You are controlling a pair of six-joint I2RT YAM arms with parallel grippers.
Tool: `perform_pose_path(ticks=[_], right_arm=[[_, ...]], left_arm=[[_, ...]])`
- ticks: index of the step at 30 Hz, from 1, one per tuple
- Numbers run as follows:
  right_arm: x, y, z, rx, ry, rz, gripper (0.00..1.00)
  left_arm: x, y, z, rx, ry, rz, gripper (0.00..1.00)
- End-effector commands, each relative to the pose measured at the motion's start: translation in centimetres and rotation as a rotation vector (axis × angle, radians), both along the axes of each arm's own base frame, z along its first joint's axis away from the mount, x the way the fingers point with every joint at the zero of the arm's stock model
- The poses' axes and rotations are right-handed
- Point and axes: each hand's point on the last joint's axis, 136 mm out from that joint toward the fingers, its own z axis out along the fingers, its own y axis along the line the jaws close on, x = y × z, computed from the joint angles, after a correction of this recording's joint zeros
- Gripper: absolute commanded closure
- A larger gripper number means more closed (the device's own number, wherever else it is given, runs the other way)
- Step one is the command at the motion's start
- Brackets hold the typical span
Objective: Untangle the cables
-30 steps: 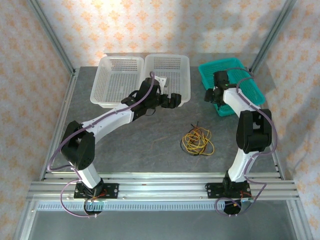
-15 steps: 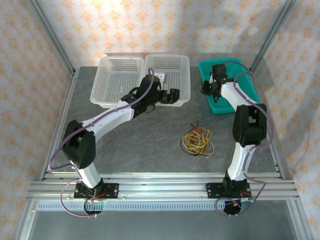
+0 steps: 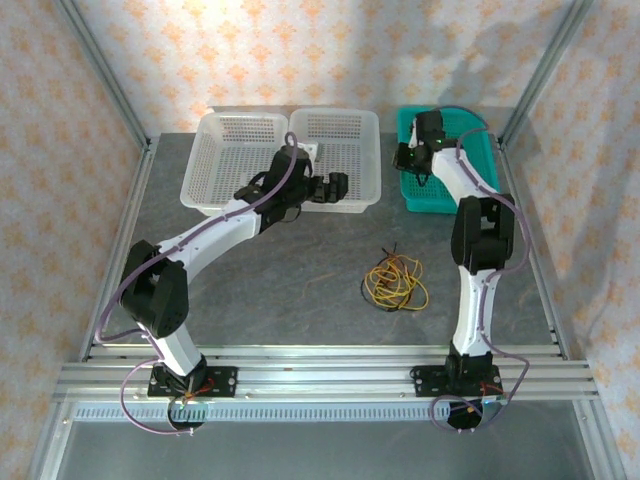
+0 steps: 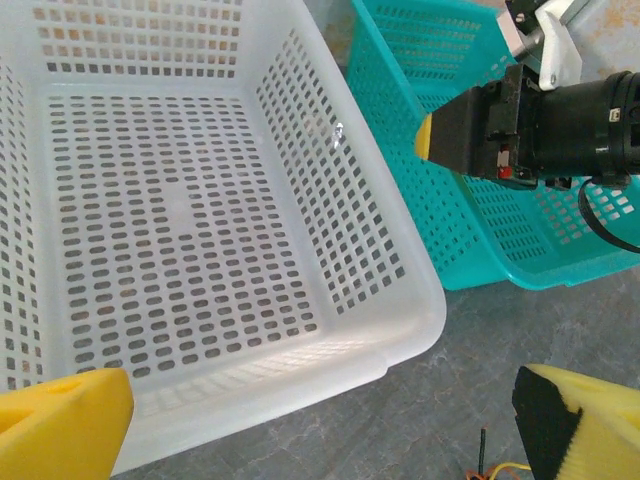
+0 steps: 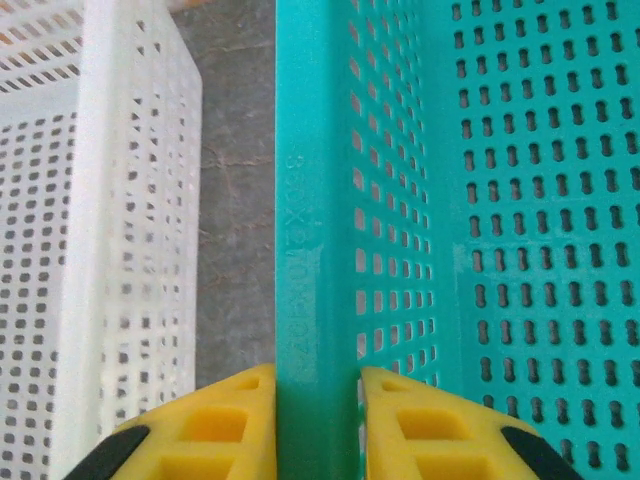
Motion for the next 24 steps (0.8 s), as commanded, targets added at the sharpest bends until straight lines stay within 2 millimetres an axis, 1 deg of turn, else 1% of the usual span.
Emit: perform_pose_path(ticks=[1, 4, 5, 6, 8, 9, 11, 14, 17, 19, 22, 24], right_arm=[[0.5, 2.3, 1.0, 0.039, -0.015, 0.049, 0.8], [0.6, 3.0, 1.4, 0.037, -0.024, 0.063, 0.79], [0.7, 3.1, 1.6, 0.035, -0.029, 0.063, 0.77], [0.7, 2.9, 1.8, 0.032, -0.034, 0.054, 0.72], [0.9, 2.2, 2.6, 0.006, -0.053, 0.021, 0.55], [0.9, 1.8, 3.1, -0.007, -0.066, 0.002, 0.5], [0.9, 0.9, 4.3, -0.032, -0.097, -0.04, 0.43], [0.5, 0.8, 5.7, -0.015, -0.143, -0.057, 0.36], [0.1, 1.7, 5.9, 0.028, -0.159, -0.029, 0.28], [-0.1, 2.3, 5.5, 0.055, -0.154, -0.004, 0.24], [0.0, 2.9, 5.0, 0.083, -0.145, 0.022, 0.13], [0.2, 3.0, 4.5, 0.084, -0.13, 0.025, 0.1]], left_arm=[[-0.1, 1.6, 1.4, -0.013, -0.022, 0.052, 0.01], [0.3, 2.7, 1.4, -0.016, -0.023, 0.086, 0.01], [0.5, 3.3, 1.5, -0.019, -0.025, 0.103, 0.01], [0.6, 3.8, 1.6, -0.025, -0.027, 0.118, 0.01], [1.1, 5.3, 1.7, -0.04, -0.03, 0.155, 0.01], [1.3, 6.0, 1.8, -0.047, -0.031, 0.17, 0.01], [2.0, 7.7, 1.9, -0.057, -0.033, 0.199, 0.01], [3.0, 10.4, 1.6, -0.021, -0.029, 0.249, 0.01], [4.2, 12.3, 0.4, 0.001, 0.004, 0.278, 0.01], [5.0, 13.0, -0.4, -0.004, 0.029, 0.28, 0.01], [6.0, 14.0, -1.9, 0.005, 0.071, 0.291, 0.01], [6.7, 14.2, -2.5, 0.0, 0.086, 0.286, 0.01]])
